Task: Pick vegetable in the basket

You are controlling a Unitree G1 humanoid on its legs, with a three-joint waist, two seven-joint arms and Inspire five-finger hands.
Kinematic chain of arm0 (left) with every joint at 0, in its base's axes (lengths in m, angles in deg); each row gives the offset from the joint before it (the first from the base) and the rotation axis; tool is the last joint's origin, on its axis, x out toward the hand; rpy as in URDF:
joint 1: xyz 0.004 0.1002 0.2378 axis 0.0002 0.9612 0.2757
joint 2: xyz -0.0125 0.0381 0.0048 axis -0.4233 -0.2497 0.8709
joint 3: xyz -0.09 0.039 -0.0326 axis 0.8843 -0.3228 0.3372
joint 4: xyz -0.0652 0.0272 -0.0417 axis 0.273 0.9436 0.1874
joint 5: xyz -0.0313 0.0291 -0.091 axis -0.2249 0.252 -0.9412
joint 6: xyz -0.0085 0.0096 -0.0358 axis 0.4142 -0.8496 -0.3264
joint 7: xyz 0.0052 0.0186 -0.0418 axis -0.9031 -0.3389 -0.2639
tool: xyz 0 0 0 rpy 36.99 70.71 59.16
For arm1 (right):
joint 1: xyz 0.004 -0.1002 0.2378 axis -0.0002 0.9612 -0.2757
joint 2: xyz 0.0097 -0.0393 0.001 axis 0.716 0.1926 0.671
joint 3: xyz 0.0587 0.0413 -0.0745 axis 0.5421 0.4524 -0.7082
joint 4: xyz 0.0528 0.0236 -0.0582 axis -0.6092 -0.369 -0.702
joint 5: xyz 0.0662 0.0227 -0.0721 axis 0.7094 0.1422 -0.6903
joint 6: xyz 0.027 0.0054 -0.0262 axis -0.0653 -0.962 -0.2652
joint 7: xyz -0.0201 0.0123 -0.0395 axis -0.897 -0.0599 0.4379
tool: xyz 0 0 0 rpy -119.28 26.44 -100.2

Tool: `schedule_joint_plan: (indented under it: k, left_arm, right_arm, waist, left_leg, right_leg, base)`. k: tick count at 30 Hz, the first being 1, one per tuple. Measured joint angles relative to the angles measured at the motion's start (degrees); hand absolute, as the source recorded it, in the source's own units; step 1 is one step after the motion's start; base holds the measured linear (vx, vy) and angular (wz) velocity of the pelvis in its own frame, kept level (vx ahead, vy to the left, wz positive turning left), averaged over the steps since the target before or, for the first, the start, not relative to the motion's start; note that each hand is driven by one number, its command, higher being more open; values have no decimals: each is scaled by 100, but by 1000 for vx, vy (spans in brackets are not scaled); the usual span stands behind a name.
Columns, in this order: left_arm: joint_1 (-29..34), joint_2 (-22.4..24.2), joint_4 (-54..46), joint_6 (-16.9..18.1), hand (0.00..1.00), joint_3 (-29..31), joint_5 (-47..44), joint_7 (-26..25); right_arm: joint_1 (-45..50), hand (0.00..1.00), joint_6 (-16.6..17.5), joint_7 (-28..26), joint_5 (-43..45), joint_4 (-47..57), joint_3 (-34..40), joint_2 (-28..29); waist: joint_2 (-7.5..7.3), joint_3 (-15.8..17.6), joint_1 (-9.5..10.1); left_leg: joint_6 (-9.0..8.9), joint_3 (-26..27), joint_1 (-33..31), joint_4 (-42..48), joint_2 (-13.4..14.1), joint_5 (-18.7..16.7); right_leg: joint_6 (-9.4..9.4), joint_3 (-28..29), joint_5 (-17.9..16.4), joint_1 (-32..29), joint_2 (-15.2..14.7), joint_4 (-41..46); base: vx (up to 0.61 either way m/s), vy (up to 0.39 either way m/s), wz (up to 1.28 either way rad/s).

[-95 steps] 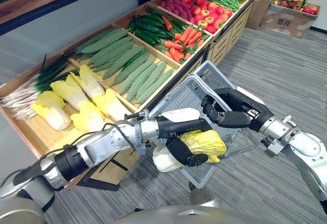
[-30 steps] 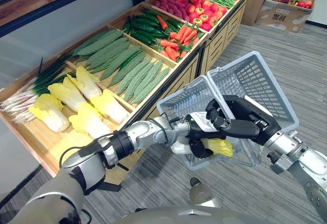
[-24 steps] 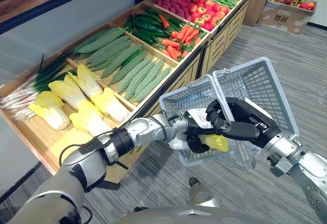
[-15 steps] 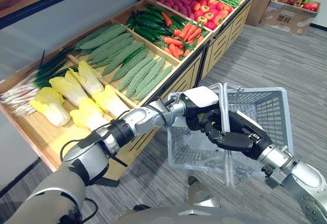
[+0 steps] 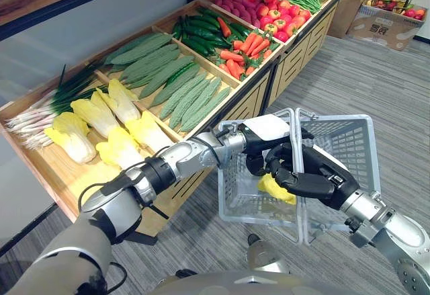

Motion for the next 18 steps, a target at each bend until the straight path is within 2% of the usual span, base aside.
schedule_joint_plan:
  k: [6, 11, 14, 18]
  left_arm:
    - [-368, -522, -447, 22, 100, -139, -642, 379]
    - [-821, -1247, -955, 237, 100, -367, -1082, 678]
    - [-964, -1574, -1176, 326, 100, -444, -1176, 786]
    - [-974, -2204, -1685, 368, 100, -446, -1873, 926]
  right_arm:
    - [-1, 0, 0, -124, -2, 4, 125, -3]
    - [-46, 0, 1, -250, -1, 13, 260, -31]
    - [-77, 0, 1, -312, -1, 13, 264, -68]
    - [-114, 0, 3, -438, -3, 14, 342, -69]
  waist:
    - [6, -4, 24]
    - [16, -10, 32]
    - [21, -13, 43]
    - [33, -20, 58]
  left_leg:
    - [2, -11, -2, -5, 2, 16]
    - [-1, -11, -1, 18, 40, 14]
    - [-2, -11, -1, 18, 40, 13]
    - [22, -67, 2, 19, 35, 28]
  right_leg:
    - [-4, -15, -1, 1, 5, 4]
    - [-5, -15, -1, 5, 32, -1]
    - [-4, -15, -1, 7, 32, -3]
    - [-4, -70, 1, 78, 24, -2]
  base:
    - [0, 0, 0]
    - [0, 0, 0]
    - [0, 0, 0]
    - [17, 12, 6]
